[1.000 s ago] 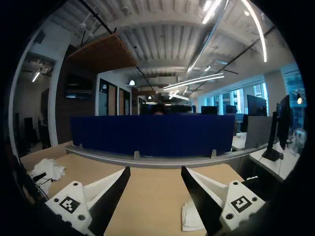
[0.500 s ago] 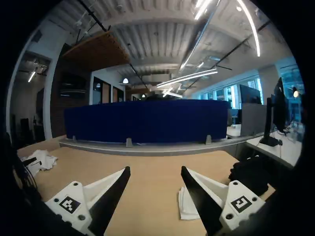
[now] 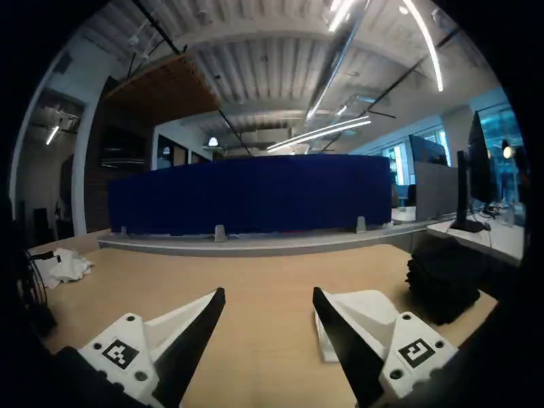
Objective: Fold towel
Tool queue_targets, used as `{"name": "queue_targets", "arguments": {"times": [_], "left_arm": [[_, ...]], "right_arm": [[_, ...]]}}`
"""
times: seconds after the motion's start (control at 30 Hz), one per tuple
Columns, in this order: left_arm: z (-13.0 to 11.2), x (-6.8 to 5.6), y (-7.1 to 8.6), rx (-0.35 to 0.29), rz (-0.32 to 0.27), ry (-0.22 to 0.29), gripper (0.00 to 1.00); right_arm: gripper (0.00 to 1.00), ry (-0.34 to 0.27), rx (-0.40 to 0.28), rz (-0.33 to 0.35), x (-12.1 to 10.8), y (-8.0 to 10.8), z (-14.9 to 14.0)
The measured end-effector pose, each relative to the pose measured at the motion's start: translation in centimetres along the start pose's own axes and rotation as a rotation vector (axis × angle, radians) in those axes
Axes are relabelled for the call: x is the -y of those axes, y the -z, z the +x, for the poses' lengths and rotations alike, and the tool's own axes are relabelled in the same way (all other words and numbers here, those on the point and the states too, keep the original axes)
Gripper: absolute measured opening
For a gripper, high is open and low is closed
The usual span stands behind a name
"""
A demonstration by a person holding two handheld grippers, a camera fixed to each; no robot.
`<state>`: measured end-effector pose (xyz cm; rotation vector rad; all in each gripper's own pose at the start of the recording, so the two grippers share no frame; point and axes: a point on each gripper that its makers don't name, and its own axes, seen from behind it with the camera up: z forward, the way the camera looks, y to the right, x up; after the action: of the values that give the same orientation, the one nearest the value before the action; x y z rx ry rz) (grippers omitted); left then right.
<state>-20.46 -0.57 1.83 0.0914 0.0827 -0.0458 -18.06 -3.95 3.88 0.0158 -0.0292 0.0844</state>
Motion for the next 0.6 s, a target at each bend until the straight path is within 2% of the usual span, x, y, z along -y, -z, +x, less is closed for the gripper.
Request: {"name": "queue_targets", "arguments": {"times": [0.3,0.6], "left_arm": [[0.0,0.1,0.0,0.000,0.000,0.000,0.97],[0.0,0.2,0.0,0.000,0.000,0.000,0.97]], "right_arm": [[1.00,0.020,-0.003,-0.017,-0.5,-0.3,-1.2],[1.00,0.028,-0.003,-0.039,-1.2,0.2,-1.9]]}}
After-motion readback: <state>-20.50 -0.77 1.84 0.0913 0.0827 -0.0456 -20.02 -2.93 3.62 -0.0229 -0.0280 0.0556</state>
